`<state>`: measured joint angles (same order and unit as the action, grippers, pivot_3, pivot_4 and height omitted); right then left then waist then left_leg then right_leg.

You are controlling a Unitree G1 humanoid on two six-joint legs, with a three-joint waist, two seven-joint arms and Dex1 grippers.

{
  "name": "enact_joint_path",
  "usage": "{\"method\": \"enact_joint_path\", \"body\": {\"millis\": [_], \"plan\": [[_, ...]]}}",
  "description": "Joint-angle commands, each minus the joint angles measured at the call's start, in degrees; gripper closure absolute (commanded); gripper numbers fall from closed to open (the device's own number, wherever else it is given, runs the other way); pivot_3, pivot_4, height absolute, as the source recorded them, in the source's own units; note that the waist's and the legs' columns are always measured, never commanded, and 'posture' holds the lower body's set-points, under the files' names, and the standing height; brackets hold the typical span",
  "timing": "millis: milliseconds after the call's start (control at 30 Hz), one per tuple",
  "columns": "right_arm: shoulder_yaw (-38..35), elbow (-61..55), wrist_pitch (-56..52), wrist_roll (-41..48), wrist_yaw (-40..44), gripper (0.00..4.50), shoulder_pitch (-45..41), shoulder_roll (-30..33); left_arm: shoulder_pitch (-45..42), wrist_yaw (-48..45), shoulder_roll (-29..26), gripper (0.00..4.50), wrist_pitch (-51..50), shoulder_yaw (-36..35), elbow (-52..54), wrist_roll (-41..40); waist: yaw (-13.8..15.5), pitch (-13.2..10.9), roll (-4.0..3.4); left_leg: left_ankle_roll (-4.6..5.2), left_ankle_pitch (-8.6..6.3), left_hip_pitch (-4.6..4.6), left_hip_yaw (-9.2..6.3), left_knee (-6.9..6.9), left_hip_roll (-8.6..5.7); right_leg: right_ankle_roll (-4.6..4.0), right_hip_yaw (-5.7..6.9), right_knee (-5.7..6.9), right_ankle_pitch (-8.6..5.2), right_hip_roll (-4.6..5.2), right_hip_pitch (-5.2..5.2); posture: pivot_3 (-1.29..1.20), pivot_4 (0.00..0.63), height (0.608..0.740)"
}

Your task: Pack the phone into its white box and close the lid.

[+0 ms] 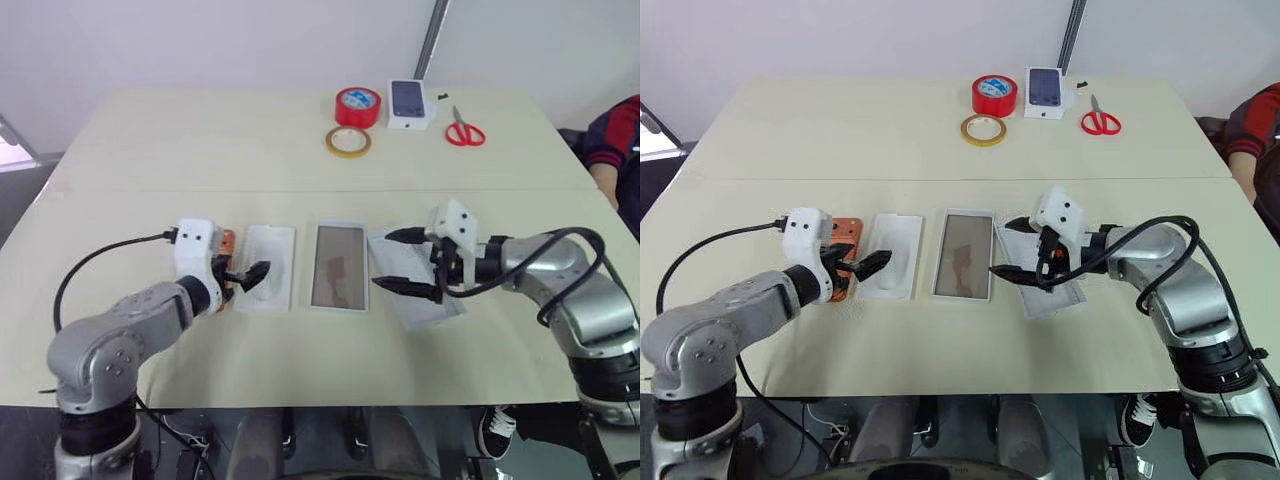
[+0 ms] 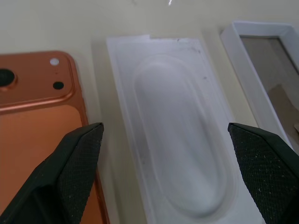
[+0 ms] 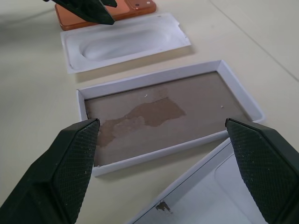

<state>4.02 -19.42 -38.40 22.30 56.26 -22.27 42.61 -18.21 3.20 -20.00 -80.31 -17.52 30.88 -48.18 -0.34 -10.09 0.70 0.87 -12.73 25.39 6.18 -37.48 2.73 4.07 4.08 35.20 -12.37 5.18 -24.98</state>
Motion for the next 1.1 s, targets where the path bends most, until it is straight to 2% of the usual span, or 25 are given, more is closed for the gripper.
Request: {"method": "enact_joint_path", "body": {"millis": [33,133,433,533,767,1033,1100], "plan": [[0.54,-1.73,1.17,-0.08,-1.37,0.00,-0.43,-1.16,-4.34,1.36,1.89,0.02,-7.53,-3.12,-2.07,-0.33,-0.03,0.00,0.01,0.00,0.00,0.00,-0.02,-0.02,-0.01,0.00,0.00,0.00,0.00,-0.04,0.01,0.00,0.150,0.740],[0.98,-2.31,1.08,0.39,-1.66,0.00,-0.75,-1.68,-6.79,1.51,2.09,0.02,-11.95,-3.33,-4.35,0.91,-0.07,0.00,0.01,-0.01,0.01,0.01,-0.03,-0.03,-0.04,0.01,0.00,0.01,0.00,-0.09,0.01,0.00,0.150,0.740],[3.26,-6.64,2.54,0.93,3.16,0.00,-0.25,1.50,-9.31,3.25,0.52,0.02,-12.19,-0.10,-12.22,-3.08,0.30,0.03,-0.01,-0.04,0.02,-0.07,-0.10,-0.04,0.01,0.00,0.00,0.05,0.00,-0.10,0.09,0.00,0.150,0.740],[6.27,-8.59,1.19,-1.25,3.32,0.00,-0.78,3.16,-9.77,4.21,0.73,0.89,-12.19,-0.08,-13.80,-3.68,0.82,0.04,-0.01,-0.04,0.02,-0.08,-0.10,-0.04,0.02,0.00,-0.01,0.05,-0.01,-0.09,0.09,0.00,0.150,0.740],[15.91,-11.05,-7.66,-4.45,1.50,0.00,-6.44,3.07,-10.15,5.64,1.16,4.45,-12.19,-1.41,-14.78,-4.77,1.10,0.06,0.01,-0.05,0.02,-0.04,-0.10,-0.16,0.00,-0.02,0.01,0.05,0.00,0.04,0.09,0.00,0.150,0.740],[26.15,-9.12,-15.04,-9.70,-2.90,0.00,-12.17,-0.69,-12.14,8.77,3.32,4.48,-12.19,-9.71,-15.96,-9.15,1.04,0.06,0.05,-0.05,0.01,0.03,-0.12,-0.20,-0.06,-0.03,0.13,0.06,0.00,0.28,0.08,0.00,0.150,0.740],[28.77,-7.49,-15.22,-12.24,-4.14,0.54,-13.05,-1.18,-12.81,9.92,3.30,4.50,-12.19,-12.38,-16.60,-10.45,1.02,0.06,0.06,-0.05,0.01,0.03,-0.13,-0.21,-0.05,-0.03,0.15,0.06,0.00,0.29,0.08,0.00,0.150,0.740]]}}
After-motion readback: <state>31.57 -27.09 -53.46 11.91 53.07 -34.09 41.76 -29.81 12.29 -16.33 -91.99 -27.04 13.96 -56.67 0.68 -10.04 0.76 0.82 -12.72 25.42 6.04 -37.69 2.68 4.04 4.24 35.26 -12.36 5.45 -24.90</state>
